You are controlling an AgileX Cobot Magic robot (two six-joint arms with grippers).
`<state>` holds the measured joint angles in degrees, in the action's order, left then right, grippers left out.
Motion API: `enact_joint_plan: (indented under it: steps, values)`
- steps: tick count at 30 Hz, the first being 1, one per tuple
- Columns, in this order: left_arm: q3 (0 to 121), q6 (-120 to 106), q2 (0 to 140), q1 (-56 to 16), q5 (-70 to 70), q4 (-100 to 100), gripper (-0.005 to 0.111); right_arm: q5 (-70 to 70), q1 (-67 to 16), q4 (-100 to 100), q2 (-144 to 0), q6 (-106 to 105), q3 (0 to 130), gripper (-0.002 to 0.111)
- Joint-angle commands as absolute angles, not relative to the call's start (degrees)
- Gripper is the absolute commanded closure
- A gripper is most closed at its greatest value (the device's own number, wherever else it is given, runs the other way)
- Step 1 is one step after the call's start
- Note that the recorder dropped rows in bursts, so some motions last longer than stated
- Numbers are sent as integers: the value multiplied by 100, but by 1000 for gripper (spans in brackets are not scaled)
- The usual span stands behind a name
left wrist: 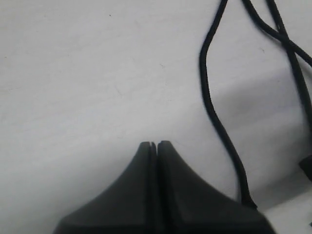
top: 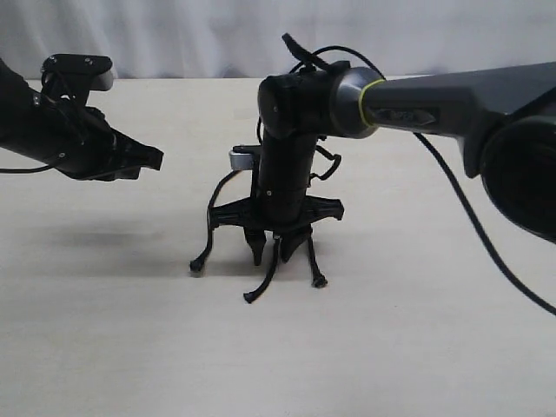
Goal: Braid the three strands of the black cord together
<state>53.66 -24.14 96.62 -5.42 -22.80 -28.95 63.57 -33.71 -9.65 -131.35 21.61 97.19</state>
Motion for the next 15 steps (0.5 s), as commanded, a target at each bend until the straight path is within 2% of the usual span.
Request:
enact_joint_plan:
  steps: [1,6,15]
  values:
    - [5347,-2427,9663,-573,-2345,-2896,107,6094,-3350,-985,-13167,2164,9592,103]
    - [5347,-2427,9546,-541,-2319,-2819,107,5922,-3350,-1178,-12825,2164,10112,104]
    - [5347,-2427,9227,-332,-2269,-2768,107,3830,-3657,-2983,-13375,2128,10254,104]
